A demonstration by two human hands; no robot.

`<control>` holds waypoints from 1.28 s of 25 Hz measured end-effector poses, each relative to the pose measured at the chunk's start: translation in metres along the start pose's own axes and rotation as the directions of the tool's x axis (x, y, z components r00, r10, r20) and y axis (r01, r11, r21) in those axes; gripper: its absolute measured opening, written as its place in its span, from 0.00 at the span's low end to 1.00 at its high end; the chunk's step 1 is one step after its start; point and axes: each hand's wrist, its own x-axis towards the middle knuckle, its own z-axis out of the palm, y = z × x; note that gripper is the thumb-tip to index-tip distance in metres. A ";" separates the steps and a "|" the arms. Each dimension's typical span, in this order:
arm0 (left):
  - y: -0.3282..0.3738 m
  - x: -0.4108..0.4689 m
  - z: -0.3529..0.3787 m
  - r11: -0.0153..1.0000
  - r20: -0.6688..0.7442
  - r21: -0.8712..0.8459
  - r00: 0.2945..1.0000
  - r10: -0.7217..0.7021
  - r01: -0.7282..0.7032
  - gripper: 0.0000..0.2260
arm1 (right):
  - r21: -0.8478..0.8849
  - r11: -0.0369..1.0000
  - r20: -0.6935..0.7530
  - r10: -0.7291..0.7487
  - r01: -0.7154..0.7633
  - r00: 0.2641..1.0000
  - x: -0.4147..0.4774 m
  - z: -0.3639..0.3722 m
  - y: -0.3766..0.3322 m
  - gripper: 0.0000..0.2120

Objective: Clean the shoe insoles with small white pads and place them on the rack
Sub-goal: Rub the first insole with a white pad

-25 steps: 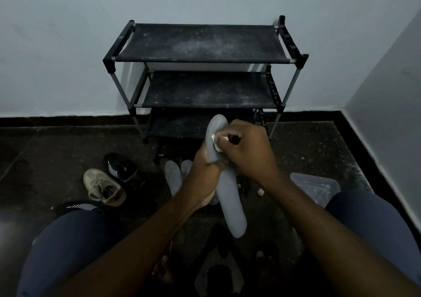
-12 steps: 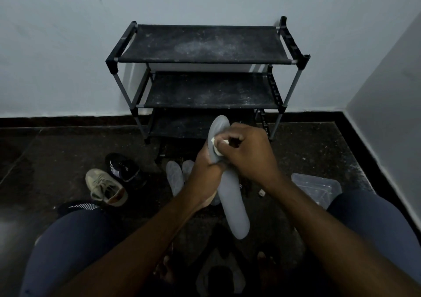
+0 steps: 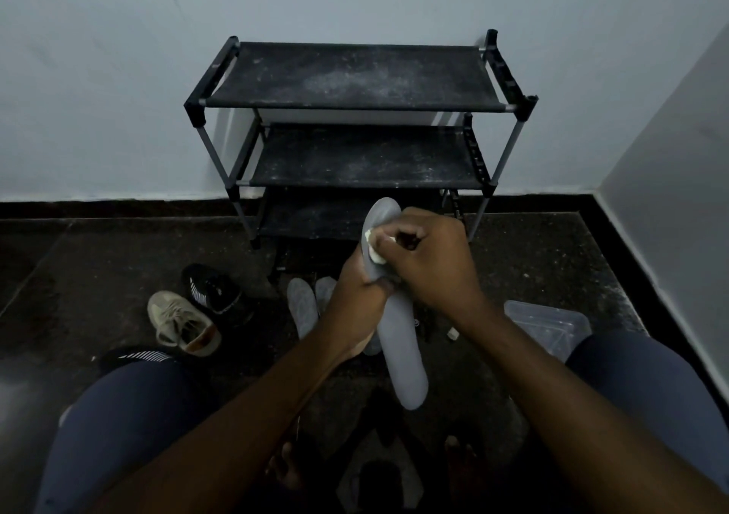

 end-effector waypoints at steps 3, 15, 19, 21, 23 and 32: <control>0.000 0.003 -0.002 0.998 -0.009 -0.008 0.998 -0.057 0.057 0.11 | -0.038 0.999 0.068 -0.023 0.025 0.997 -0.008 0.001 -0.001 0.04; 0.000 -0.003 -0.008 0.993 0.035 -0.114 0.999 -0.028 0.032 0.20 | -0.070 0.997 -0.061 0.031 -0.036 0.998 0.000 -0.009 0.013 0.04; 0.001 -0.002 -0.001 0.991 0.021 -0.129 0.999 -0.031 0.034 0.22 | -0.070 0.998 -0.045 -0.008 0.005 0.999 0.000 -0.005 0.008 0.04; -0.002 0.000 -0.001 0.981 0.005 -0.184 0.998 -0.067 0.067 0.20 | -0.071 0.997 0.044 -0.006 0.009 0.999 -0.008 -0.003 0.006 0.03; -0.005 0.000 -0.004 0.978 0.007 -0.191 0.997 -0.082 0.082 0.21 | -0.080 0.996 -0.012 0.030 -0.031 0.999 -0.005 -0.009 0.013 0.03; -0.002 -0.002 -0.008 0.981 0.015 -0.193 1.000 -0.027 0.030 0.21 | -0.079 0.996 -0.026 0.047 -0.049 0.999 -0.005 -0.009 0.014 0.03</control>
